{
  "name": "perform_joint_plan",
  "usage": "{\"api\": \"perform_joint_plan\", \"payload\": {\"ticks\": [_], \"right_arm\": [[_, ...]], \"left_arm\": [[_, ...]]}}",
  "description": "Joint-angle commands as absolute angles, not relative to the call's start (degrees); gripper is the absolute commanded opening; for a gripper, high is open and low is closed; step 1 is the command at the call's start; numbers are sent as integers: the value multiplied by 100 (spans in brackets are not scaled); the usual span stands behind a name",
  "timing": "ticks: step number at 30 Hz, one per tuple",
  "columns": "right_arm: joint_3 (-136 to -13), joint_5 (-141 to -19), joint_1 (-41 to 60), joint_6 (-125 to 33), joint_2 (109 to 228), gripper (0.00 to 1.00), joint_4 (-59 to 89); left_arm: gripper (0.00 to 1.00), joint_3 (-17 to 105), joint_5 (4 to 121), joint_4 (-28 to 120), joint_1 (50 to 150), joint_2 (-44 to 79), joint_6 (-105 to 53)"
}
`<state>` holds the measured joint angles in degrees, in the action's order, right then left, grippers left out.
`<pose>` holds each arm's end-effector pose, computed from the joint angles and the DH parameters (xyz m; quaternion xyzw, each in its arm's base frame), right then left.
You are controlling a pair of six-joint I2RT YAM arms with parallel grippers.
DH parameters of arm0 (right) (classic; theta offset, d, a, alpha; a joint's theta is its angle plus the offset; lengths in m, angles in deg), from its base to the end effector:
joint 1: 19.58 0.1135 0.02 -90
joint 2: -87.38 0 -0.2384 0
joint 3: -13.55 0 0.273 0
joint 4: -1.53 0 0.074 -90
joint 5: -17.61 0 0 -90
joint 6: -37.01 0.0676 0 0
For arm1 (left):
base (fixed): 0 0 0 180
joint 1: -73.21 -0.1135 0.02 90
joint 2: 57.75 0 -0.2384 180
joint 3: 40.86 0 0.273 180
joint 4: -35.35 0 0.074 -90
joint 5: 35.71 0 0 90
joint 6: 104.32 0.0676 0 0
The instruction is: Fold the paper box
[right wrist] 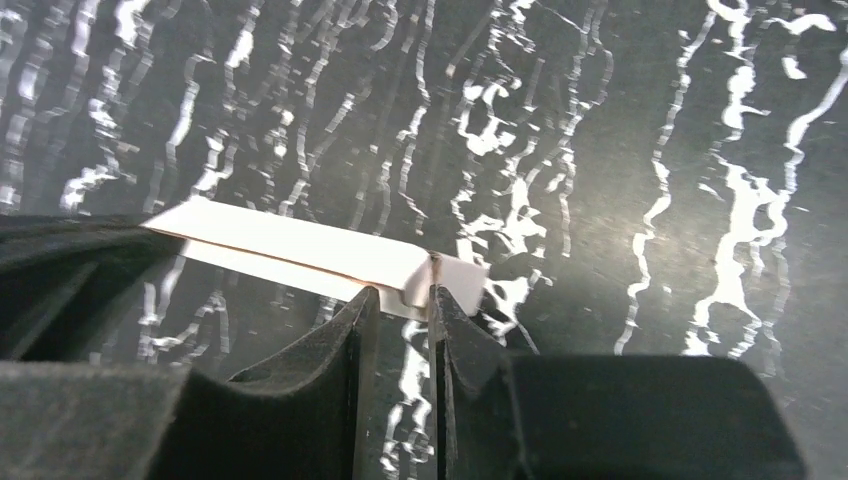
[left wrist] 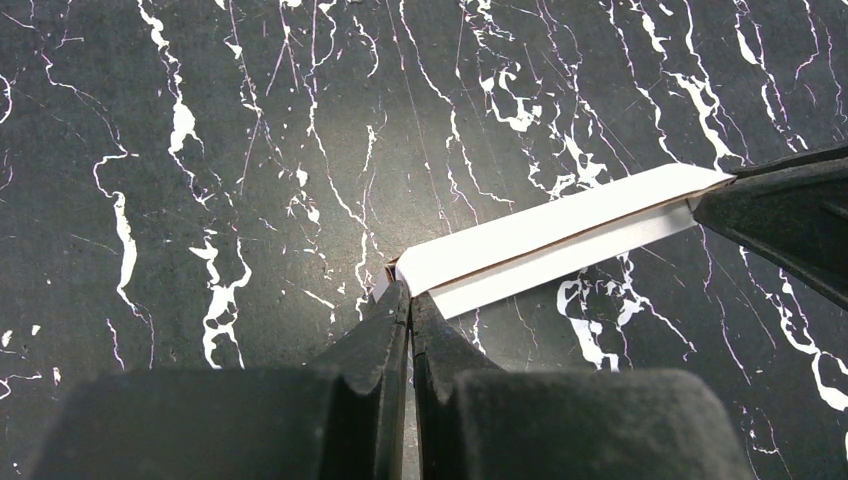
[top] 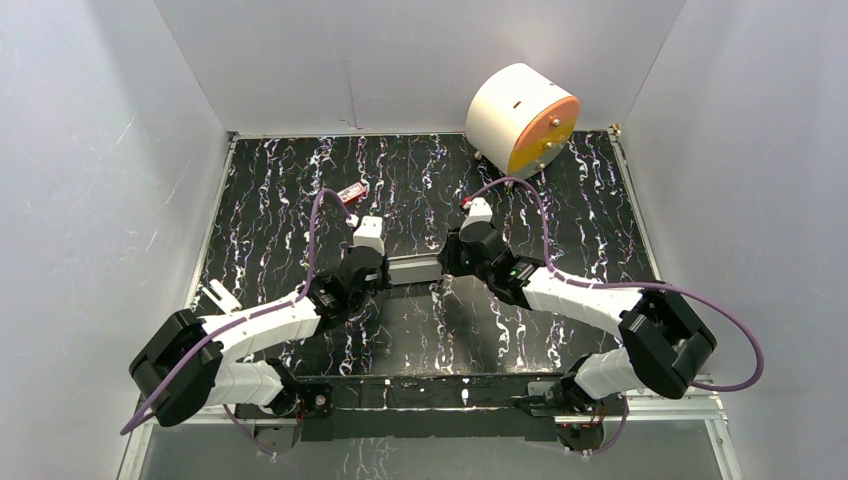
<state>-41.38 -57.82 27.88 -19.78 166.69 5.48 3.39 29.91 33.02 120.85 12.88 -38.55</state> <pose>0.2472 0.2443 0.1689 -0.0411 0.8532 0.2461 0.4580 0.2290 -0.2098 0.1619 0.0538 0.8263 -0.1688 0.5347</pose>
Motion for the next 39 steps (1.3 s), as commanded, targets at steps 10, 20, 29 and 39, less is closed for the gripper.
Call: {"api": "perform_joint_plan", "payload": {"ticks": [10,20,29,39], "right_arm": [[-3972,-5281,2753,-2834,16682,29,867],[-3971,-5228,2762,-2784,16341,32,395],[-3840,-5462,2804,-2966,16292,36,117],[-3559,-5818,2831,-3367,16001,40,-233]], "left_arm": [[0,242,3144,3849,12139,1366,-3858],[0,307,3219,3847,12142,1496,-3877],[0,339,3257,3856,12149,1538,-3900],[0,383,3249,3891,12149,1547,-3894]]}}
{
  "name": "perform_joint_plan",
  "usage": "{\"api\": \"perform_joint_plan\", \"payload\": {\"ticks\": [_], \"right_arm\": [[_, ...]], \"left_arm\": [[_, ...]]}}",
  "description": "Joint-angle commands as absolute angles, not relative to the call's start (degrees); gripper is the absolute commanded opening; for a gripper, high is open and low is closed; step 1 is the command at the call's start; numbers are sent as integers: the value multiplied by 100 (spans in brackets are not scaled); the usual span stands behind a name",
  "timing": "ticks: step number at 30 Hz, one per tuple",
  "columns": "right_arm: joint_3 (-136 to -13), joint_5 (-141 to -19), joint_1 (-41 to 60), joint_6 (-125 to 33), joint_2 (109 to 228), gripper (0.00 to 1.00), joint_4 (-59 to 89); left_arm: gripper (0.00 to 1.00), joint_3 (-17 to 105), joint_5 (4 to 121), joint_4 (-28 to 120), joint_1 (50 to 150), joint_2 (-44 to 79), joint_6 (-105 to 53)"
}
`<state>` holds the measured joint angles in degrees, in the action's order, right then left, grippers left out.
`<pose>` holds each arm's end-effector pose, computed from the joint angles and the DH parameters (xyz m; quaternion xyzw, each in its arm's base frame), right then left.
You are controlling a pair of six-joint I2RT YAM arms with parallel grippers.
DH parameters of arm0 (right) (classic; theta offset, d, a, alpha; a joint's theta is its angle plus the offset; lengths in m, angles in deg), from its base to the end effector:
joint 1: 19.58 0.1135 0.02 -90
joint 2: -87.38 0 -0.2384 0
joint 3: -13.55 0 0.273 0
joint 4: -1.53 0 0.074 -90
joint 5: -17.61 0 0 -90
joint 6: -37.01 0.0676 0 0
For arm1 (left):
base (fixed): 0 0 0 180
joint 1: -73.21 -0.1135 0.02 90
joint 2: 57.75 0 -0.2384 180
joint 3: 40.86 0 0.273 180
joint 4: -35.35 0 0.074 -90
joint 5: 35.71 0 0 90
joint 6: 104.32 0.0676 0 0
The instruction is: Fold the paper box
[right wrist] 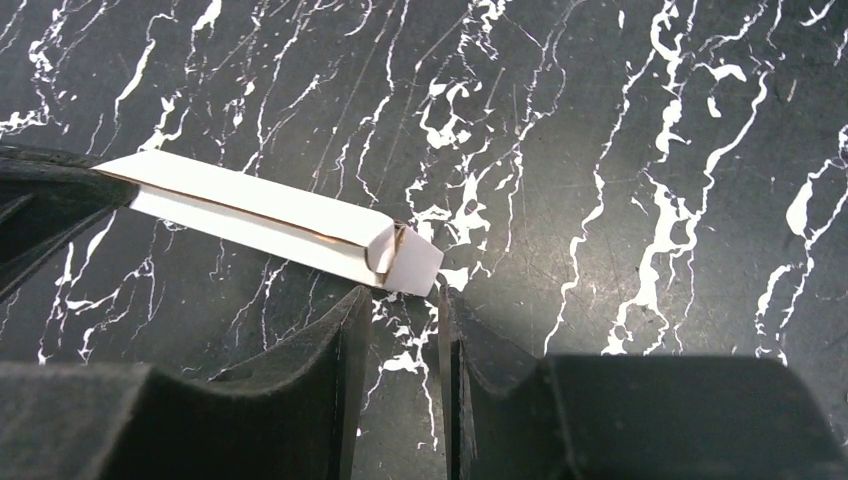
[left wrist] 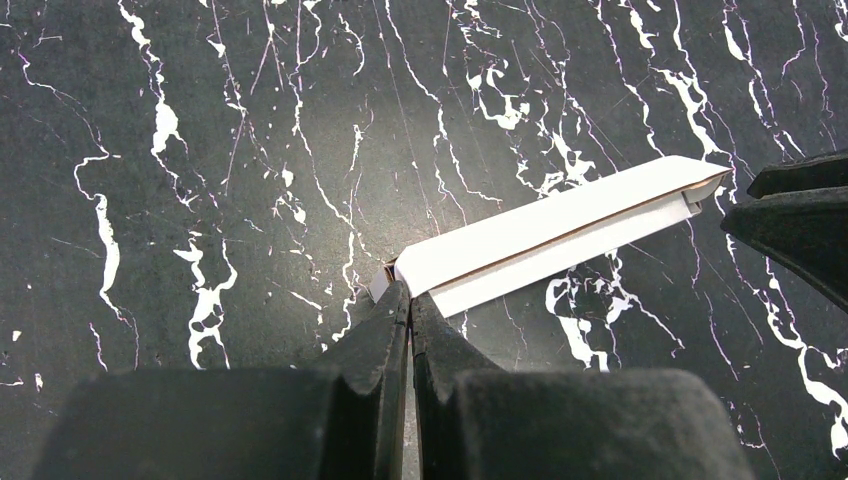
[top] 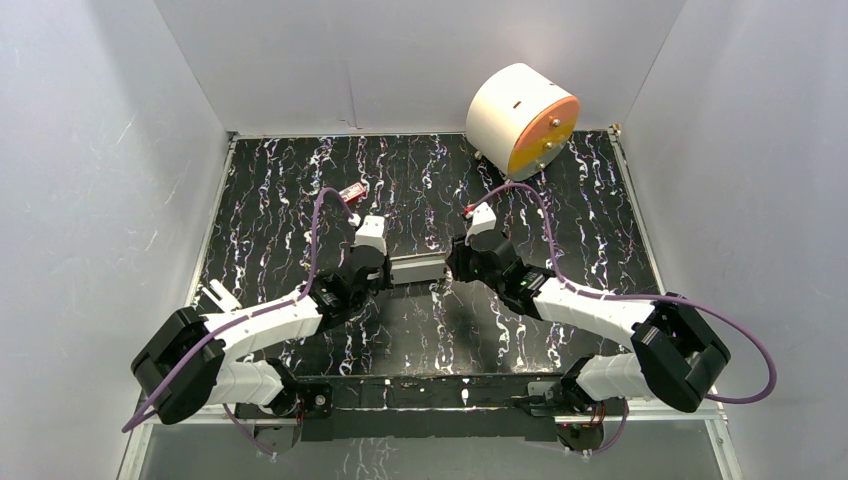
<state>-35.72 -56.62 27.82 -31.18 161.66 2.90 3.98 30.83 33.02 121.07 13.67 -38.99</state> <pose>0.2351 0.2286 0.1658 -0.1159 0.8369 0.2006 0.4960 0.2294 -0.2134 0.1615 0.0572 0.8277 -0.1767 0.5295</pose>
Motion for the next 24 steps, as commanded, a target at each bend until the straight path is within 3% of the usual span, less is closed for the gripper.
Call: {"api": "perform_joint_plan", "payload": {"ticks": [1,17,24], "right_arm": [[-3568,-5817,2835,-3387,16017,39,-277],[-3902,-5486,2884,-3568,16585,26,-485],[-4098,-5503,2942,-3629,16597,29,-486]], "left_arm": [[0,384,3253,3899,12149,1547,-3893],[0,383,3285,3891,12149,1546,-3913],[0,391,3284,3899,12151,1564,-3903]]}}
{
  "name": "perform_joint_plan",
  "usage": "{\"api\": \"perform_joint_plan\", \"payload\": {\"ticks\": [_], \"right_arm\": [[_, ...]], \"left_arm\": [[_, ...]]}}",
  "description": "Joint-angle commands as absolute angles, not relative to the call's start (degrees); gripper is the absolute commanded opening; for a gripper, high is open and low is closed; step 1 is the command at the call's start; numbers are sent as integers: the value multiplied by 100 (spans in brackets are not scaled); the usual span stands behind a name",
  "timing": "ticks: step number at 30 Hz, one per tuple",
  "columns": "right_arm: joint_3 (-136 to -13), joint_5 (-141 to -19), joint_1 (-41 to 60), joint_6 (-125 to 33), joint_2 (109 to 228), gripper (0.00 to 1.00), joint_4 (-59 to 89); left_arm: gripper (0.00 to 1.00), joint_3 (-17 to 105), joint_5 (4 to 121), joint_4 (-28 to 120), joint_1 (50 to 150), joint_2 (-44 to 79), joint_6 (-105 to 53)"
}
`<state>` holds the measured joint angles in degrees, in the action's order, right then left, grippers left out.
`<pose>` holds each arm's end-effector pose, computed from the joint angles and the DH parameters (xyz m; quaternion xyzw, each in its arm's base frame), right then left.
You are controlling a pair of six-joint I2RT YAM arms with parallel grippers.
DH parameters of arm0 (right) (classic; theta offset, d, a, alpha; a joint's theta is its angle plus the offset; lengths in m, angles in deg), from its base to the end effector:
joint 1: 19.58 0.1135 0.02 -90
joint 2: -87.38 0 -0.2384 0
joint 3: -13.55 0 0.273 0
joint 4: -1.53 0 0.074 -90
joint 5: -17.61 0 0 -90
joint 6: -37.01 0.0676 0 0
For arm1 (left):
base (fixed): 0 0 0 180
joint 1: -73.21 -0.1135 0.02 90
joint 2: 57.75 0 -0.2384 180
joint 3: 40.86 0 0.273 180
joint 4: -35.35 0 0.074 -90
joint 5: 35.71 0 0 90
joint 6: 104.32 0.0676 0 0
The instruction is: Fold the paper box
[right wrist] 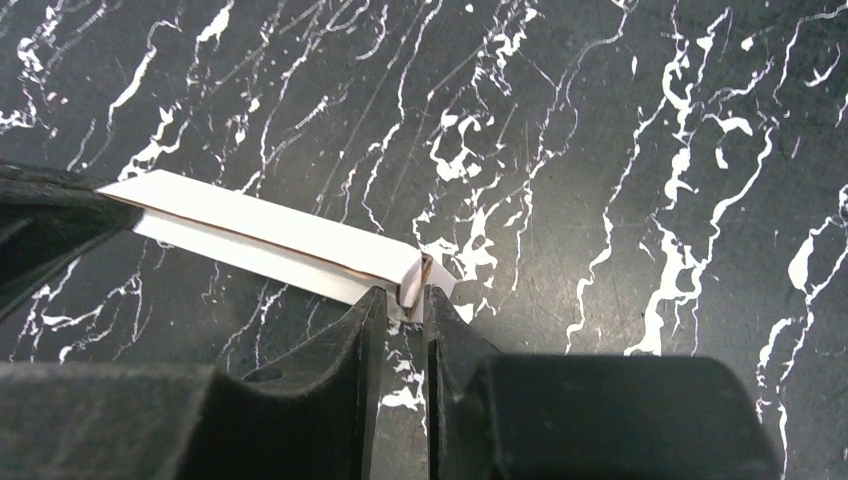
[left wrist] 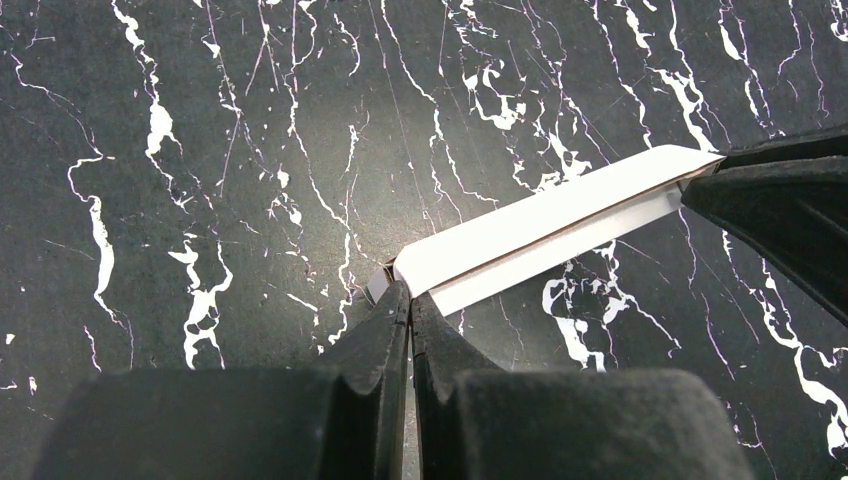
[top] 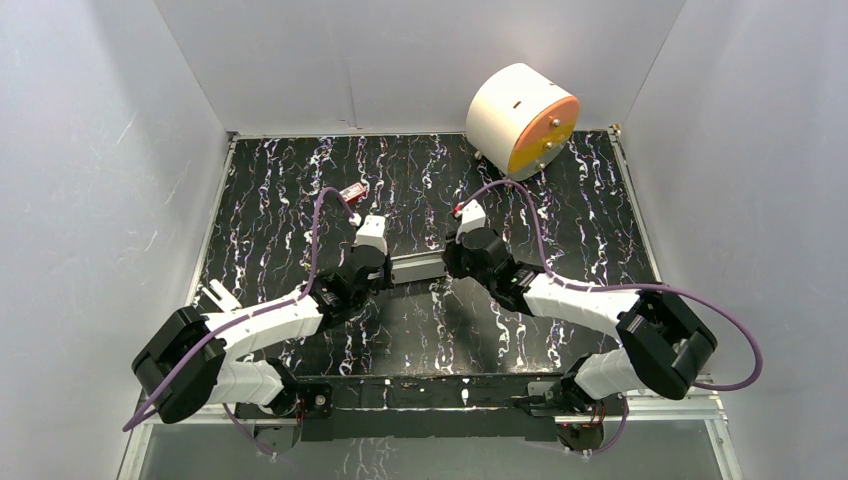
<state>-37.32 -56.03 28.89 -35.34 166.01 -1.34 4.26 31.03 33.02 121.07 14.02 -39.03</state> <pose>0.2400 0.2423 0.1616 -0.1479 0.8247 0.1901 0.5118 0.2301 -0.2145 0.1614 0.0580 0.8281 -0.1778 0.5284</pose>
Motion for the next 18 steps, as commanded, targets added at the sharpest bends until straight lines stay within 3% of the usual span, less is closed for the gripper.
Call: {"api": "perform_joint_plan", "payload": {"ticks": [1,14,18], "right_arm": [[-4117,-5507,2950,-3630,16602,29,-484],[-4116,-4905,2990,-3763,16812,26,-203],[-4069,-4703,2990,-3834,16744,20,-176]], "left_arm": [[0,392,3285,3893,12153,1572,-3902],[0,361,3263,3917,12159,1532,-3893],[0,374,3266,3917,12158,1529,-3885]]}}
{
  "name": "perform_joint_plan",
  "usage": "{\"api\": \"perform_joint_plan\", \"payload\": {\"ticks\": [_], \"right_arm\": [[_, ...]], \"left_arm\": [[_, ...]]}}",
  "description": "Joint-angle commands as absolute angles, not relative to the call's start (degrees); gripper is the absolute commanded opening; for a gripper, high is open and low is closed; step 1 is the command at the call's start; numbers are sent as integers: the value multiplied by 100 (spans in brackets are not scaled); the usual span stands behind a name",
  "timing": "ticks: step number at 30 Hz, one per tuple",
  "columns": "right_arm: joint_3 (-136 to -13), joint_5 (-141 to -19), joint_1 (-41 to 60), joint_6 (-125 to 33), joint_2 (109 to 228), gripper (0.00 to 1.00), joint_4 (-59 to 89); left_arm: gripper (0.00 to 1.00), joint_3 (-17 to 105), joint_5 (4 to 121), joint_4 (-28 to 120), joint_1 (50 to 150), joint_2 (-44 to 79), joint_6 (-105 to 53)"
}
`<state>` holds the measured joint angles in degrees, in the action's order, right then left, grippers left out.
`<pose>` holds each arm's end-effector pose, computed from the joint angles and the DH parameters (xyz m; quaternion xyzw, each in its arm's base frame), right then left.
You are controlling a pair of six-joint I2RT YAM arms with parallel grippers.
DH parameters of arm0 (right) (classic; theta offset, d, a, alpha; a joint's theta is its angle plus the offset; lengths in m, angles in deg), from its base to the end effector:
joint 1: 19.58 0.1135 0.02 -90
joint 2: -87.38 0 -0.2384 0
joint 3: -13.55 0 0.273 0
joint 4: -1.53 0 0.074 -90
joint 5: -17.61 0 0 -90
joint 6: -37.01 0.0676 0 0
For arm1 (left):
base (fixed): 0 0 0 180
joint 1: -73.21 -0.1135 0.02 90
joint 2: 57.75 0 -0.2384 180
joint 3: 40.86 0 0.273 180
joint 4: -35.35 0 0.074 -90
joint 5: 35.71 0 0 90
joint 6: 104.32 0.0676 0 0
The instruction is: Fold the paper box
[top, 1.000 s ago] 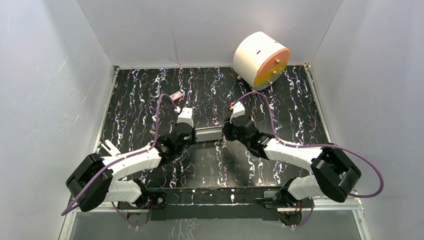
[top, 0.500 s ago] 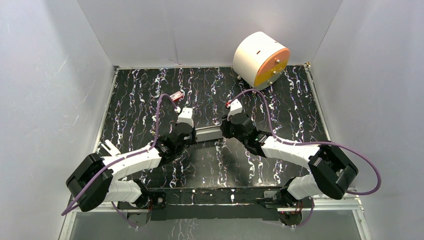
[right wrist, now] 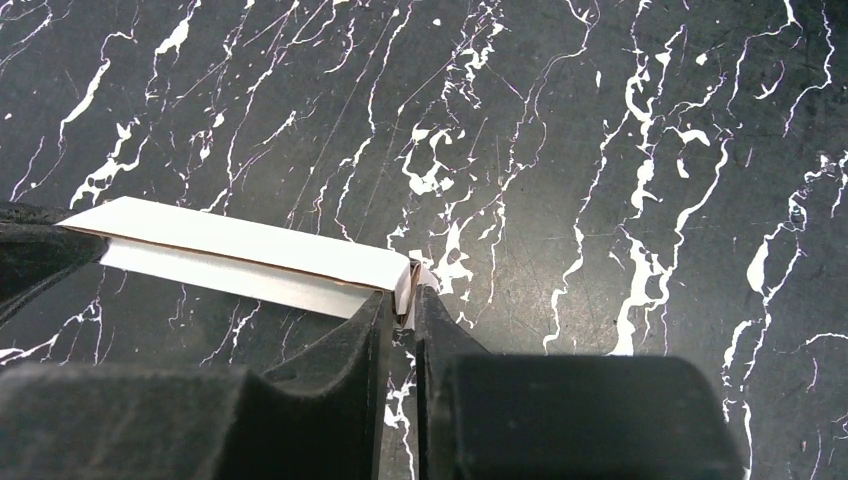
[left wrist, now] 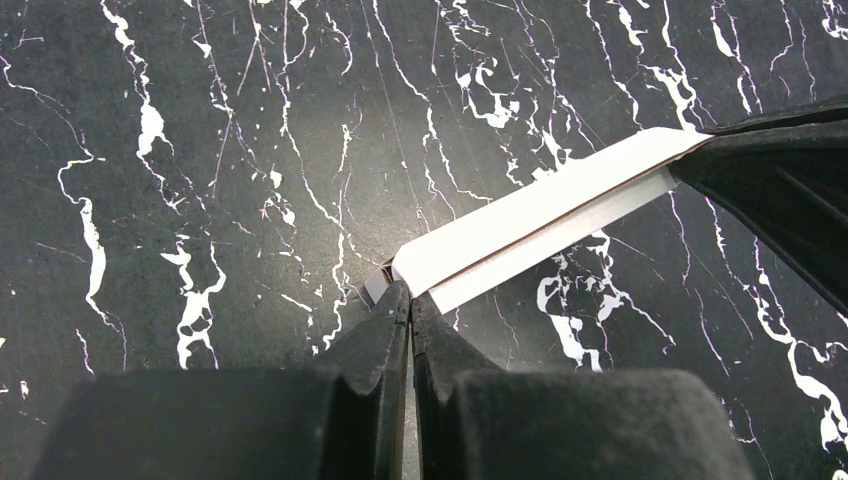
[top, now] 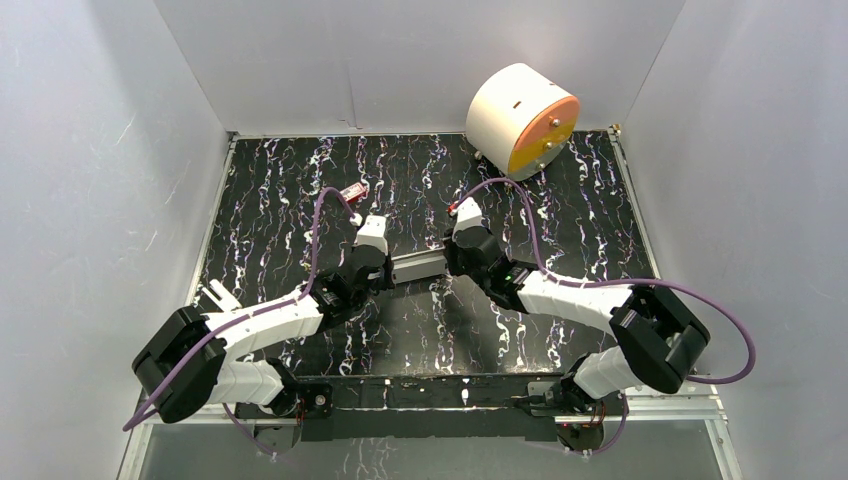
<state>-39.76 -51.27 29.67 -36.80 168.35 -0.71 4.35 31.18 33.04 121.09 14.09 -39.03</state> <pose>0.2457 0.2479 0.1634 -0.1426 0.8245 0.1535 0.5256 0.2302 -0.2150 0.1616 0.0589 0.8282 -0.1789 0.5278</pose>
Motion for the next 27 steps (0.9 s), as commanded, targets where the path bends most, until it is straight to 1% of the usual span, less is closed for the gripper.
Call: {"api": "perform_joint_plan", "payload": {"ticks": [1,4,11,17,27], "right_arm": [[-4086,-4745,2988,-3816,16725,19,-181],[-4193,-4942,2990,-3714,16729,13,-205],[-4280,-4826,2990,-2990,16703,0,-164],[-4274,-4979,2984,-2175,16416,0,-294],[-4090,-4861,2805,-1375,16031,0,-200]], "left_arm": [[0,381,3272,3917,12161,1537,-3885],[0,391,3297,3917,12156,1562,-3885],[0,341,3268,3917,12186,1549,-3885],[0,341,3267,3908,12190,1624,-3906],[0,294,3215,3893,12199,1617,-3916]]}}
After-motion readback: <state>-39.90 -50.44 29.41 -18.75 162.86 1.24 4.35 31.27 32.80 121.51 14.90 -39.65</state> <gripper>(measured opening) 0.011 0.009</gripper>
